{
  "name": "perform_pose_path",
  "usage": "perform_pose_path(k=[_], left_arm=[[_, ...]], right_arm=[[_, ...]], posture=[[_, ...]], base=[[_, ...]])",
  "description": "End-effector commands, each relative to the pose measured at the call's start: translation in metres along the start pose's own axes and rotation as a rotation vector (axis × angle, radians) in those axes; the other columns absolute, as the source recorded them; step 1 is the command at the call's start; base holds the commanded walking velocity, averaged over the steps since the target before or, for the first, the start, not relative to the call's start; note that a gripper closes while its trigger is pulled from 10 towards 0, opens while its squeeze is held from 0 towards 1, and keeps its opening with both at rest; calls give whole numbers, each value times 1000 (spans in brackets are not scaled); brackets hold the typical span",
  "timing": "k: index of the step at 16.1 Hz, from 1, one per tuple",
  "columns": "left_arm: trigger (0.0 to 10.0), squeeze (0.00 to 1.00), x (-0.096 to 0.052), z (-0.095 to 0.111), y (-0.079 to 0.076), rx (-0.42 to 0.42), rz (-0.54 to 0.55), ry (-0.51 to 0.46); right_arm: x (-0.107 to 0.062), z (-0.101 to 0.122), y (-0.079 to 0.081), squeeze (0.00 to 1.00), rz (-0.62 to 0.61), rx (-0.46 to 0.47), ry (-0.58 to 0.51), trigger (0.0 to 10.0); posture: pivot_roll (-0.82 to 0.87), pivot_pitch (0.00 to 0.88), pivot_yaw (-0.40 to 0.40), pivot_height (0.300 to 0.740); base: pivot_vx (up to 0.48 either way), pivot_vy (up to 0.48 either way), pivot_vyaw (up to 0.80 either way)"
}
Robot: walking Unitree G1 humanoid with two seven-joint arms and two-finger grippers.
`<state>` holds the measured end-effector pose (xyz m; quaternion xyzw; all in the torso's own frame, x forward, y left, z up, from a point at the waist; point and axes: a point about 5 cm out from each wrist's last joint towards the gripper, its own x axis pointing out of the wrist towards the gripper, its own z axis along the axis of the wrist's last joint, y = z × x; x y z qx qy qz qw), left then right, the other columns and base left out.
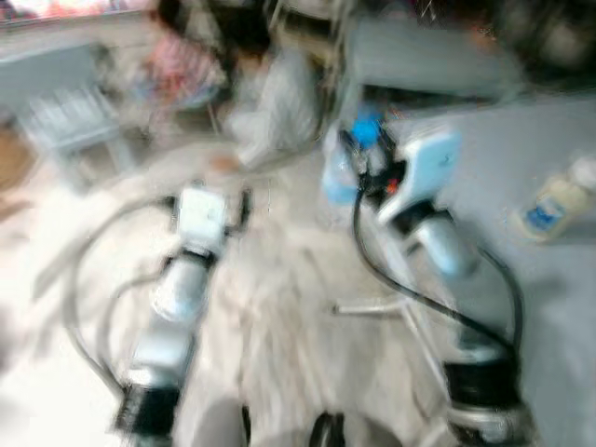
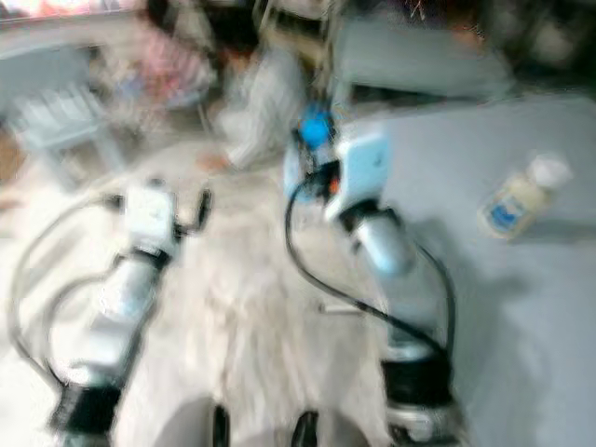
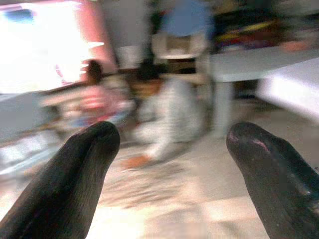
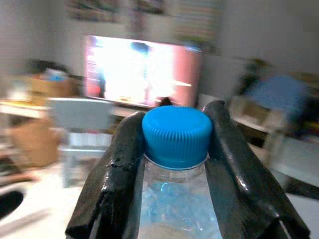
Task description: Restocking fridge
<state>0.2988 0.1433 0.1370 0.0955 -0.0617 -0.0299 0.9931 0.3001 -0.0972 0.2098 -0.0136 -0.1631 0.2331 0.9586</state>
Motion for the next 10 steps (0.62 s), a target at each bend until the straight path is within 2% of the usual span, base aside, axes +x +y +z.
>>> perform_pose_path(k=[1, 5, 6, 8, 10], left_arm=[[10000, 0, 0, -1, -4, -5, -1, 5], [10000, 0, -12, -12, 10, 32, 19, 38], [10000, 0, -15, -15, 11, 46, 17, 48], [10000, 0, -7, -8, 16, 29, 61, 36], [10000, 0, 5, 7, 15, 30, 57, -17]], right_arm=[[-2, 5, -2, 0, -1, -23, -32, 10000], [-22, -7, 12, 0, -7, -1, 7, 10000], [-28, -13, 14, 0, -14, 16, 23, 10000], [-28, -22, 4, 0, -25, -9, 55, 10000], [-23, -15, -11, 0, -63, -36, 41, 10000]], posture=[[53, 60, -21, 740], [65, 67, -3, 740], [71, 66, -4, 740], [52, 72, -18, 740], [47, 87, -26, 740]], base=[[0, 480, 800], [0, 480, 800], [0, 480, 0], [0, 480, 0], [0, 480, 0]])
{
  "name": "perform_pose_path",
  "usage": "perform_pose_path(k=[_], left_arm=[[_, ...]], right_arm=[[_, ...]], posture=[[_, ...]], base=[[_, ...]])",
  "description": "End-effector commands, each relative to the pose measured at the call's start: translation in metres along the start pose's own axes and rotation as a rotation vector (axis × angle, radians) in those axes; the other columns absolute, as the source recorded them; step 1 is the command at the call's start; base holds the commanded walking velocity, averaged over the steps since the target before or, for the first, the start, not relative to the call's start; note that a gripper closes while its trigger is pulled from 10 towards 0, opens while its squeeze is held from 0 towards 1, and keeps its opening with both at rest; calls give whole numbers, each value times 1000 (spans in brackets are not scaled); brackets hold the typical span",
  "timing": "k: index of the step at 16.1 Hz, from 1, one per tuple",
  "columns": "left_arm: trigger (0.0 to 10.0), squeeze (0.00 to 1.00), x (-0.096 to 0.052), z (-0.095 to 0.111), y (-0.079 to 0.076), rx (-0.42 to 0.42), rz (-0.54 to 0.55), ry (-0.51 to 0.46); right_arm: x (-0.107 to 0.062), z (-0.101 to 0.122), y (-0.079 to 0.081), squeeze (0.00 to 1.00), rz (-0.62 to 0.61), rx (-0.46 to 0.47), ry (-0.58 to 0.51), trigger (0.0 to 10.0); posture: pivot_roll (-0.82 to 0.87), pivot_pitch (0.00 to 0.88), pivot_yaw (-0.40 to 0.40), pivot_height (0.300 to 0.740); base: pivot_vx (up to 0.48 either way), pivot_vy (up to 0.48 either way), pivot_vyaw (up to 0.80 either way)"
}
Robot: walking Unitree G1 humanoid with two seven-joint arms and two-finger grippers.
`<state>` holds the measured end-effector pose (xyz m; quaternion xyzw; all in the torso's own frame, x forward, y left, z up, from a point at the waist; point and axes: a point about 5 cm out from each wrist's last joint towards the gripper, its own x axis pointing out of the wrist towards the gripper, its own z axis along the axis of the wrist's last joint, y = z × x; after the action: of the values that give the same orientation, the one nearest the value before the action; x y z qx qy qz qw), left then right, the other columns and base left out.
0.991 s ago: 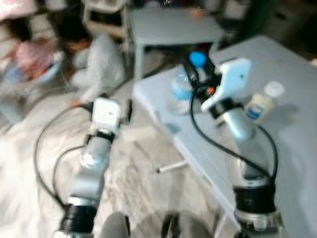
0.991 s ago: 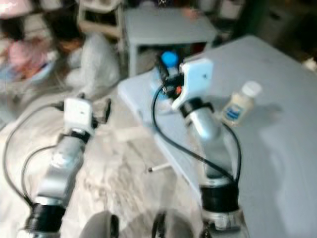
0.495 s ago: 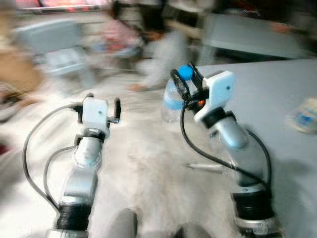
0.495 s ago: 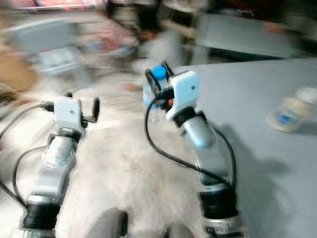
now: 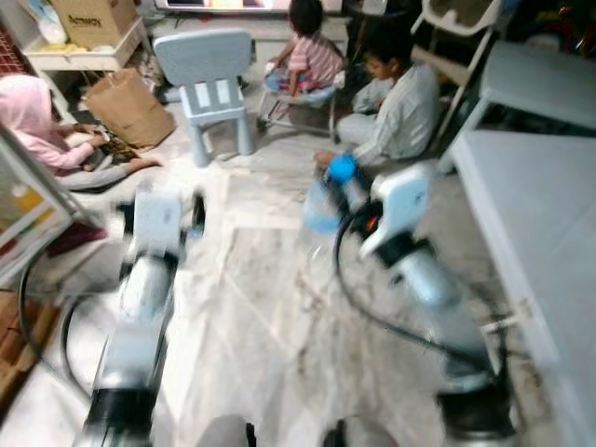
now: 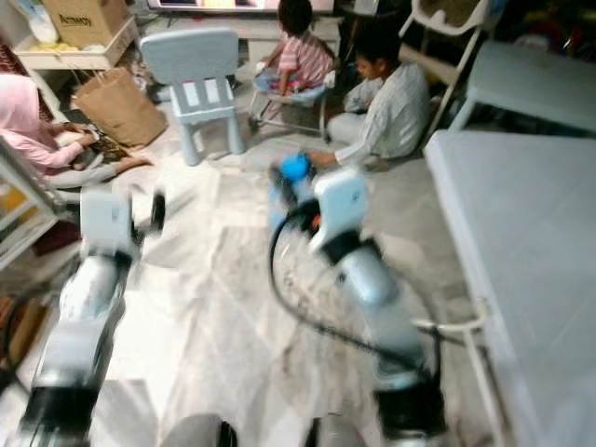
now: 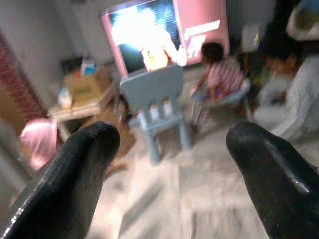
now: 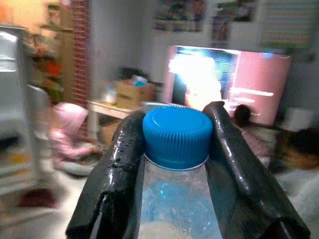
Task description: Restocking fridge
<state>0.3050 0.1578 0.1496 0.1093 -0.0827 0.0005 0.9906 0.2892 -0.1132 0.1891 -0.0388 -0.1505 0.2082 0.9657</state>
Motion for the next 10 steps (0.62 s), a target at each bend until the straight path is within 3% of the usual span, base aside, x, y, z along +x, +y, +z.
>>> perform_pose_path(k=[1, 2, 6, 10], left_arm=[[10000, 0, -6, -13, 6, 18, 22, 43], [10000, 0, -6, -14, 8, 16, 32, 50], [10000, 0, -19, -20, 30, 67, 40, 78], [10000, 0, -36, -28, 27, 49, 45, 111]], right_arm=[[-10, -12, -13, 0, -95, -26, 39, 10000], [-11, -12, -15, 0, -108, -25, 41, 10000], [-23, -23, -10, 0, -128, -13, 77, 10000], [-32, -27, -11, 0, -149, 16, 99, 10000]], posture=[[46, 110, -11, 740], [46, 110, -11, 740], [67, 129, -1, 740], [63, 104, -39, 740]], base=[[0, 480, 0], [0, 480, 0], [0, 480, 800], [0, 480, 800]])
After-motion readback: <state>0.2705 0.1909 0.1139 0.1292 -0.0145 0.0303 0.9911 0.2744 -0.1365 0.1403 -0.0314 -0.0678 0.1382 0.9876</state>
